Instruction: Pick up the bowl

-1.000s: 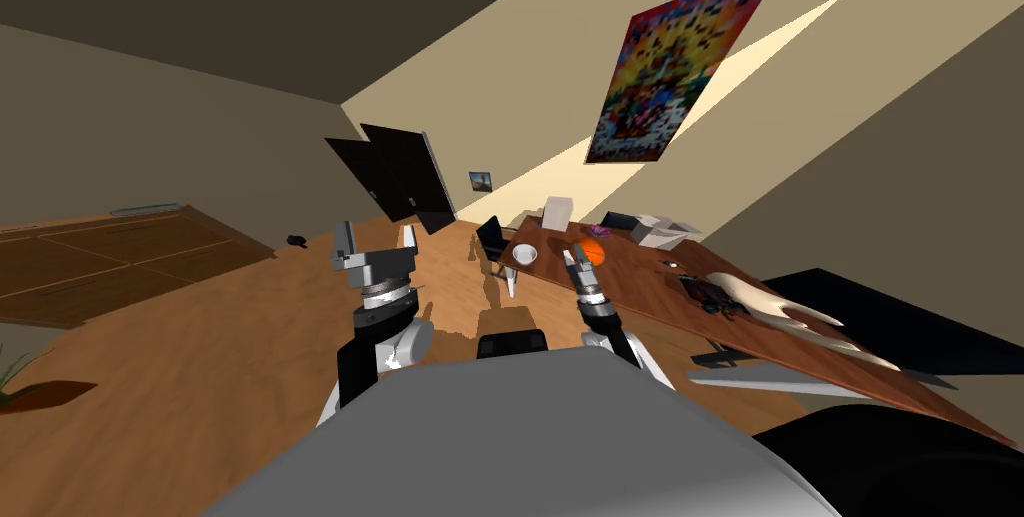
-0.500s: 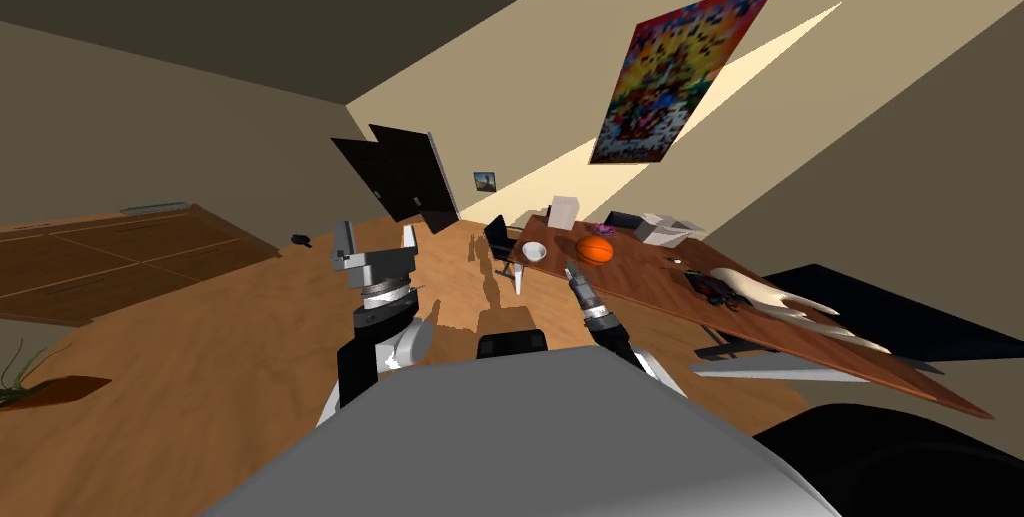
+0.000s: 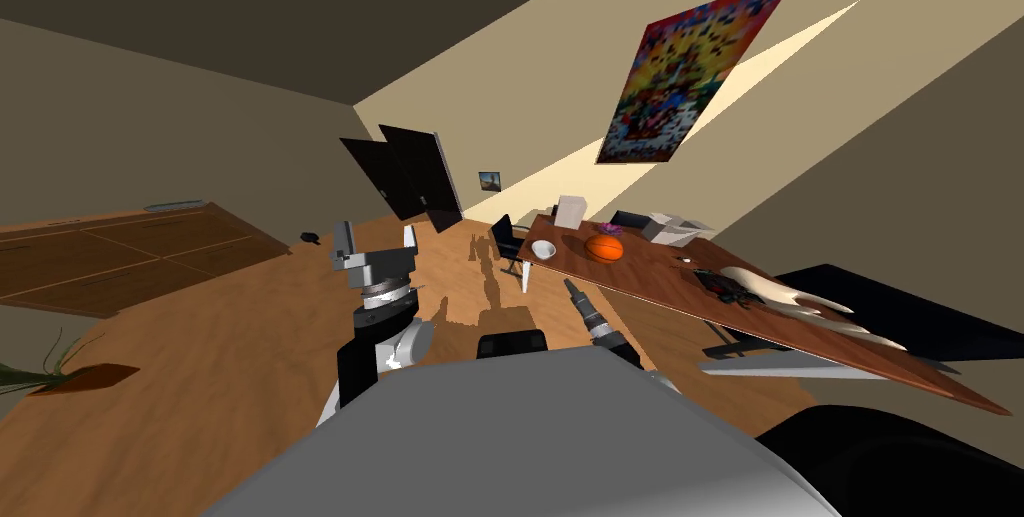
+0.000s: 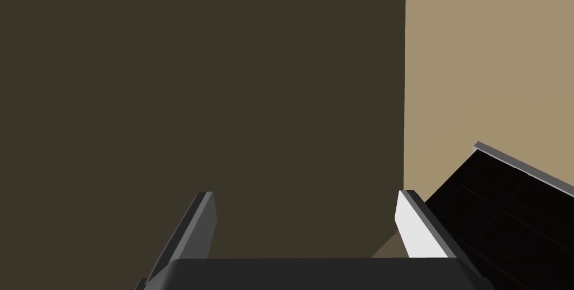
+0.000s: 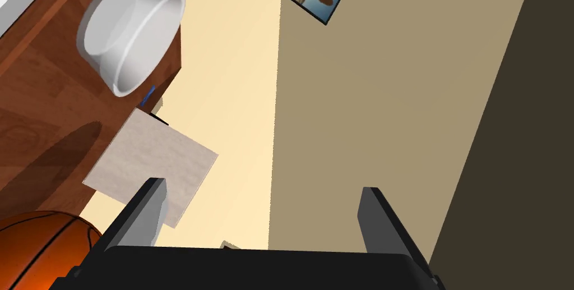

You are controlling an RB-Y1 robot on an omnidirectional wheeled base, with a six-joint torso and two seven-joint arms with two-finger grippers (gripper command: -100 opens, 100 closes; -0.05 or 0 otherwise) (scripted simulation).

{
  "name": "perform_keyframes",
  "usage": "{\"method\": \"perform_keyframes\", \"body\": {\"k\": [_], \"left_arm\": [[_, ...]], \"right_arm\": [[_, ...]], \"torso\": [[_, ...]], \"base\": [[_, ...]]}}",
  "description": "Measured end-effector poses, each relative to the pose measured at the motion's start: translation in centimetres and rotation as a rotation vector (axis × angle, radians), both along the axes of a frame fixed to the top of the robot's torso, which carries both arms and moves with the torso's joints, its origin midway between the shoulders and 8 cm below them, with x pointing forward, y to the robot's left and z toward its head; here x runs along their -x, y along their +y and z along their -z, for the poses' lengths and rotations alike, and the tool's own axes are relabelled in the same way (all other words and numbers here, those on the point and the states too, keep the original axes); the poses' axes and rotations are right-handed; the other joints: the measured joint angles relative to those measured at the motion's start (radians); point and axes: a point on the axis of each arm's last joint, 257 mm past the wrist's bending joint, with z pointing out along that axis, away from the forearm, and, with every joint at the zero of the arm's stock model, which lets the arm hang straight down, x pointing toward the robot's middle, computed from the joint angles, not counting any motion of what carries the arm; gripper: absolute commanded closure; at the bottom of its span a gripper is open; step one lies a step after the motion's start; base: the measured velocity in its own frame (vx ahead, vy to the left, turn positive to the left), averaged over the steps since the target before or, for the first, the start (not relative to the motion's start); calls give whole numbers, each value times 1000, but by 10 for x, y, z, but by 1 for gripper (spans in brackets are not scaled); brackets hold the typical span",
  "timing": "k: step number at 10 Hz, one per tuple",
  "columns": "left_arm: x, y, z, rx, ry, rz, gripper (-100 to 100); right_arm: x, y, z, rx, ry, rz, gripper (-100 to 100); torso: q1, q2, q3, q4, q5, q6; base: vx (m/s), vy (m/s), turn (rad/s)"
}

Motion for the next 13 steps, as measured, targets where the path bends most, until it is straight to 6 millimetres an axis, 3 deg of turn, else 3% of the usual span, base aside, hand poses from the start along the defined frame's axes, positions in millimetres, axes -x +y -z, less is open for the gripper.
{"method": "perform_keyframes", "body": {"k": [2,4,6,7,13], "left_arm": [[0,0,0,0,0,0,0],[0,0,0,0,0,0,0],[0,0,0,0,0,0,0],[0,0,0,0,0,0,0],[0,0,0,0,0,0,0]], "right_arm": [[16,-13,29,65,90,0,-100],[48,-41,78,190,243,-14,-100],[72,-48,106,273,341,-29,-100],[94,-58,130,339,416,-45,-100],[173,-101,184,594,659,-132,-100]], "torso": [[-1,-2,-1,0,0,0],[3,-4,-2,-1,1,0],[0,-4,-2,-1,0,0],[1,-4,-2,-1,0,0],[-4,-6,-3,-1,-1,0]], "base": [[4,162,72],[30,191,75],[22,165,114],[36,129,49],[53,90,122]]}}
